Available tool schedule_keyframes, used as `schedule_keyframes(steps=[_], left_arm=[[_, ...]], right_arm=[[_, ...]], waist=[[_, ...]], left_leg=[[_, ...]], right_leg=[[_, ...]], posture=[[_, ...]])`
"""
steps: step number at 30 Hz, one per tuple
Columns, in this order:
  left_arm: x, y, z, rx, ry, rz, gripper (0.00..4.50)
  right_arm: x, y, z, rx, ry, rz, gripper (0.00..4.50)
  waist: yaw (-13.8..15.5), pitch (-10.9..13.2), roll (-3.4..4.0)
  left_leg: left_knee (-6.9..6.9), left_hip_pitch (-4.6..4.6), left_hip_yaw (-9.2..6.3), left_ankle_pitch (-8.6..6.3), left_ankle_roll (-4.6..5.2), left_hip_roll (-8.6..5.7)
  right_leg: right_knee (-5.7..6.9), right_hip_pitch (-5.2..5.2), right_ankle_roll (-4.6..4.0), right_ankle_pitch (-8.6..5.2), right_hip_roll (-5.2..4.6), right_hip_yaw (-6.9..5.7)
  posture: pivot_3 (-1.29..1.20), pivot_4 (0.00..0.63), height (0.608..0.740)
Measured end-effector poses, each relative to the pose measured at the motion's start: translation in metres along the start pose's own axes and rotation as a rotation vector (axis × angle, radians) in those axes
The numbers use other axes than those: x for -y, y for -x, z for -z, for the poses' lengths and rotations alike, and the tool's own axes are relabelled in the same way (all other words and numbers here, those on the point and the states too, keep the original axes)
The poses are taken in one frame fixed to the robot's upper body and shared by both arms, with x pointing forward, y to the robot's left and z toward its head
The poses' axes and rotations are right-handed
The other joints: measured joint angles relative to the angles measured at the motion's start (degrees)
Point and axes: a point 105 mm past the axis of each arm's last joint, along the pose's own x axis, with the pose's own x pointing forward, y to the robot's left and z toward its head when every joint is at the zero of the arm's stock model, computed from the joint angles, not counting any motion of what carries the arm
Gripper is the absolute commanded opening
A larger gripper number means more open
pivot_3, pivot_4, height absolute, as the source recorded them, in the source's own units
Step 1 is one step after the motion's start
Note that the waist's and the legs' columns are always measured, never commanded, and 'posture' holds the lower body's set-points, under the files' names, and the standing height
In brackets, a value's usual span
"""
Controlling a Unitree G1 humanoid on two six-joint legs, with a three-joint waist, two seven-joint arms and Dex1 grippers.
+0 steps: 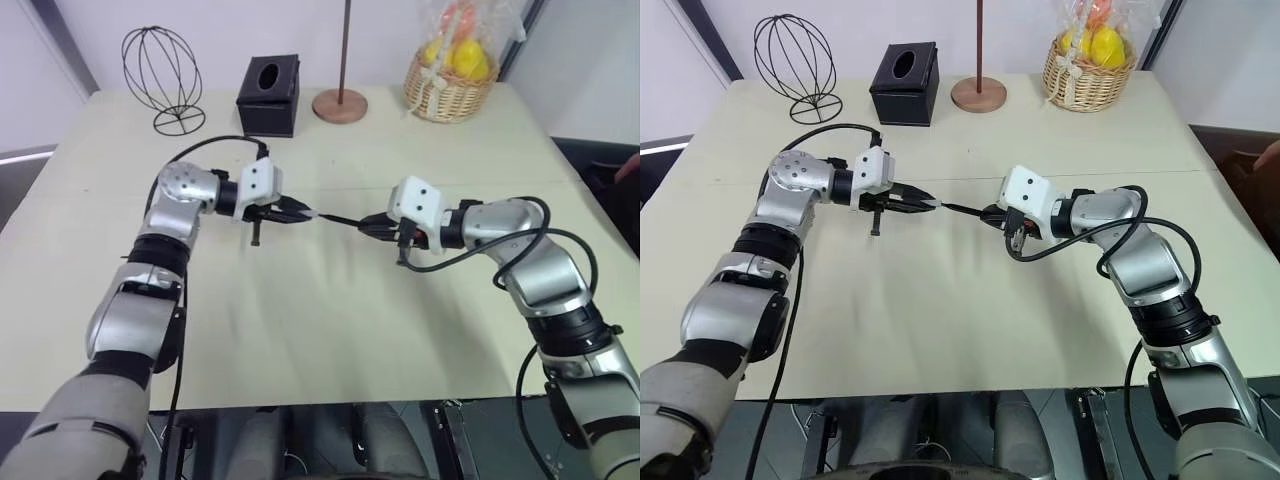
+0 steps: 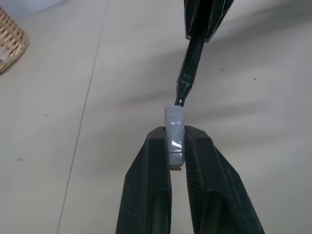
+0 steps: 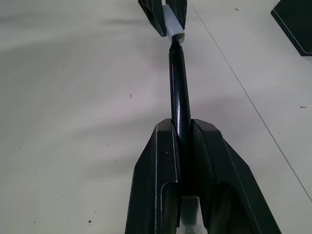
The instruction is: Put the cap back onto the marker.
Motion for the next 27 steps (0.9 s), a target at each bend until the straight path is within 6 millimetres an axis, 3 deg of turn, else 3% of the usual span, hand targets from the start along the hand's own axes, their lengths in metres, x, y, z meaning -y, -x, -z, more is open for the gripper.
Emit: schedule_keyframes(steps=[6,16,27], left_arm=[[0.001,-0.001,-0.001,-0.004,-0.047,0.018,0.02],[0.012,-0.009,-0.011,-0.021,-0.276,0.127,0.02],[0.010,-0.015,-0.007,-0.024,-0.236,0.095,0.02]], right_arm=[[-0.001,0.000,0.001,-0.005,0.004,-0.007,0.00],[-0.003,0.001,0.002,-0.011,0.097,-0.077,0.00],[0.001,-0.003,0.004,-0.020,0.064,-0.082,0.00]], waist=[[0.0,0.0,0.00],[0.1,0.0,0.00],[0.0,0.0,0.00]], left_leg=[[0.00,0.00,0.00,0.00,0.00,-0.01],[0.02,0.00,0.02,0.00,0.00,-0.02],[0.03,0.00,0.01,0.00,0.00,-0.02]], right_leg=[[0.00,0.00,0.00,0.00,0.00,0.00],[0.00,0.00,0.00,0.00,0.01,0.00],[0.01,0.00,0.00,0.00,0.01,0.00]], posture=[[0.00,0.150,0.740],[0.00,0.150,0.740],[0.00,0.150,0.740]])
